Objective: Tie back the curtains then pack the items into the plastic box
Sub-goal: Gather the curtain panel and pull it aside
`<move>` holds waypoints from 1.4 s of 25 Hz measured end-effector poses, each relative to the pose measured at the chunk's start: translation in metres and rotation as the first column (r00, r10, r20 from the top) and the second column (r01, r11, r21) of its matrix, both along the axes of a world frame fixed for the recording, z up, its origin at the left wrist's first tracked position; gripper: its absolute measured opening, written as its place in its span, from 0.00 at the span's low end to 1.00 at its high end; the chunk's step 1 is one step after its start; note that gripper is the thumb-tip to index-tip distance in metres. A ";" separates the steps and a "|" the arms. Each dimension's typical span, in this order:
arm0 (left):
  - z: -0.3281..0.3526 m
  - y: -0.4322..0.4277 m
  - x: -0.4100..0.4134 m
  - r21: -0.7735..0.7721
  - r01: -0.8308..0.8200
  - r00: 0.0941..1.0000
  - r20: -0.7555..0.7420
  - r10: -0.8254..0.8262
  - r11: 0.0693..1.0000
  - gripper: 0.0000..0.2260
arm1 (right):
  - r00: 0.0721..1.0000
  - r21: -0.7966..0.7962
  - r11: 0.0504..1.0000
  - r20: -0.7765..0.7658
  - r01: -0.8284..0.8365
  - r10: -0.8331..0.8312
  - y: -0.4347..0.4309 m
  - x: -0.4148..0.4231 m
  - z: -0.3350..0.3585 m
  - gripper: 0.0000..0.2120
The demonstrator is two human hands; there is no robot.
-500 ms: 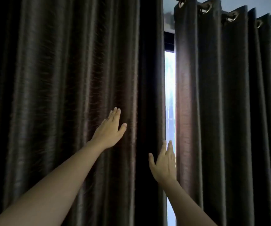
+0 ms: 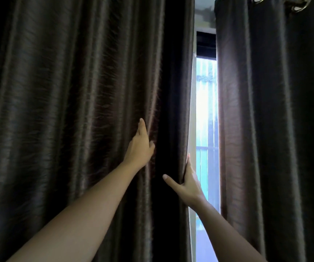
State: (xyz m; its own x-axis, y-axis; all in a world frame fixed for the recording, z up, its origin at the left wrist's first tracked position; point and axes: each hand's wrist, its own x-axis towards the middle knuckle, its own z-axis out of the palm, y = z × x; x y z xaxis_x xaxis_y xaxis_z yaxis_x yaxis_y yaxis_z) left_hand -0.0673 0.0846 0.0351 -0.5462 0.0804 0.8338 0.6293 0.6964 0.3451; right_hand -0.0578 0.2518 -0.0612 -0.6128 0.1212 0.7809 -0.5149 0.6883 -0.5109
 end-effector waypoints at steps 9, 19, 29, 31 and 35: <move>0.018 -0.040 -0.011 0.152 0.332 0.924 0.148 -0.353 0.931 0.26 | 0.951 -0.053 0.953 0.073 -0.298 0.302 -0.074 -0.034 0.023 0.52; 0.024 -0.112 -0.010 0.232 -0.286 0.837 -0.412 0.360 0.930 0.26 | 0.965 -0.043 0.965 0.021 -0.260 0.261 -0.106 -0.049 0.050 0.51; 0.010 -0.178 -0.028 0.215 -0.197 0.970 -0.101 0.222 0.957 0.26 | 0.893 -0.122 0.886 -0.121 -0.447 0.433 -0.171 -0.056 0.095 0.29; 0.010 -0.195 -0.030 0.226 -0.186 0.968 -0.127 0.218 0.956 0.24 | 0.878 -0.113 0.870 -0.086 -0.479 0.472 -0.196 -0.060 0.104 0.30; 0.014 -0.249 -0.036 0.214 -0.118 0.973 -0.171 0.156 0.970 0.14 | 0.844 -0.065 0.842 -0.026 -0.536 0.536 -0.253 -0.073 0.119 0.42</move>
